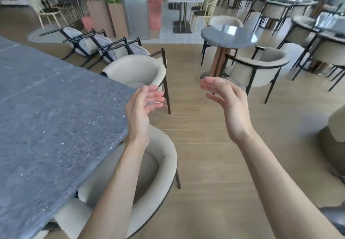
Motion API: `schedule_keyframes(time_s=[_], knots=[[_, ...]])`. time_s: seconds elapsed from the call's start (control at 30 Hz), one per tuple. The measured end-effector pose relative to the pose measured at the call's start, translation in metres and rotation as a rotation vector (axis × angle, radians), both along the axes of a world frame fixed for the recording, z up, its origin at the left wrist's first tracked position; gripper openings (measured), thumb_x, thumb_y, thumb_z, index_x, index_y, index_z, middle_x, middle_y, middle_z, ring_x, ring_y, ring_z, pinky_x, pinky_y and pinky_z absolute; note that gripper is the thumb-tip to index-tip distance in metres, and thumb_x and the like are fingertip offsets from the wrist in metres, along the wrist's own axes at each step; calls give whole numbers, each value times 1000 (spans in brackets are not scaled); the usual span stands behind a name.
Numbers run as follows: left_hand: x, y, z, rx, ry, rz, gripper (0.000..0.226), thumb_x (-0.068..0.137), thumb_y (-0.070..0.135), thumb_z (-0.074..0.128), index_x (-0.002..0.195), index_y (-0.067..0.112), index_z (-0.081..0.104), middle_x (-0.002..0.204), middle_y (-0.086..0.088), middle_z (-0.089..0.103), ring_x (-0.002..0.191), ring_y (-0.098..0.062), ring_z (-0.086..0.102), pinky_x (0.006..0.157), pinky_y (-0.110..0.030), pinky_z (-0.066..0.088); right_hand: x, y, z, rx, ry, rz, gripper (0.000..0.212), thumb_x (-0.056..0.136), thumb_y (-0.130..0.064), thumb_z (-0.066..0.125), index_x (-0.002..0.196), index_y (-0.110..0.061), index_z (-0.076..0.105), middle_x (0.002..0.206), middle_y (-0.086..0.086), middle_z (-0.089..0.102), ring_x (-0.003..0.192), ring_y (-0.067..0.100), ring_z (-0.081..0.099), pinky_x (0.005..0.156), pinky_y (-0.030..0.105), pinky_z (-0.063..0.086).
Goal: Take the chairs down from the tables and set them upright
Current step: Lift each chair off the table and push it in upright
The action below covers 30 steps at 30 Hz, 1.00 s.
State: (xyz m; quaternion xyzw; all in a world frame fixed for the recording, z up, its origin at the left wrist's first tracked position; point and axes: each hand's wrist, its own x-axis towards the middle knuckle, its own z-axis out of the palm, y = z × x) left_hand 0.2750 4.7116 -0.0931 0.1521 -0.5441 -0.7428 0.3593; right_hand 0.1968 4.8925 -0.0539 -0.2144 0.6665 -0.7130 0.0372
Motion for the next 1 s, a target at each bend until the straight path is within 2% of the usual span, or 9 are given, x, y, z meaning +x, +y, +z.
schedule_keyframes(time_s=[0.2,0.33,0.43,0.6,0.67,0.83,1.0], knots=[[-145,7,-12,-52,3,149,38,94,36,46,102,7,70,91,-11,74,84,-26,70,82,-41,56,-178,-5,-14,-48,3,179,31,95,-32,50,106,-18,75,112,2,77,112,12,69,107,43,49],[-231,18,-9,11,8,311,40,94,37,46,102,6,70,92,-13,74,83,-27,70,80,-41,56,-284,-21,-15,-38,-22,324,28,94,-33,50,101,-23,76,108,-1,78,111,13,70,105,41,50],[-291,21,-11,19,-43,423,40,94,37,47,100,6,71,91,-13,75,83,-27,71,81,-41,56,-363,-42,-13,12,-59,442,30,96,-29,50,106,-17,76,108,0,78,109,14,70,102,38,51],[-379,-16,-31,56,-67,581,37,93,34,49,94,5,72,84,-12,74,75,-25,70,74,-35,58,-475,-100,-27,44,-18,578,34,80,-45,56,98,-24,77,114,3,76,118,21,66,106,47,49],[-432,-38,-48,72,-64,625,33,92,29,49,90,5,71,78,-11,71,70,-25,67,71,-35,57,-528,-129,-44,53,-32,606,30,81,-40,58,98,-23,77,113,2,77,117,21,67,107,49,48],[-614,-111,-77,146,-79,577,28,100,13,46,87,4,69,69,-6,68,62,-21,64,69,-37,54,-674,-208,-75,114,-114,552,25,90,-26,54,101,-16,75,109,6,77,111,21,70,107,48,48],[-784,-198,-35,79,-114,494,26,101,11,47,88,5,69,71,-6,69,65,-21,65,66,-33,54,-834,-277,-54,112,-174,482,35,86,-30,52,105,-10,74,109,7,78,112,23,69,105,41,50]])
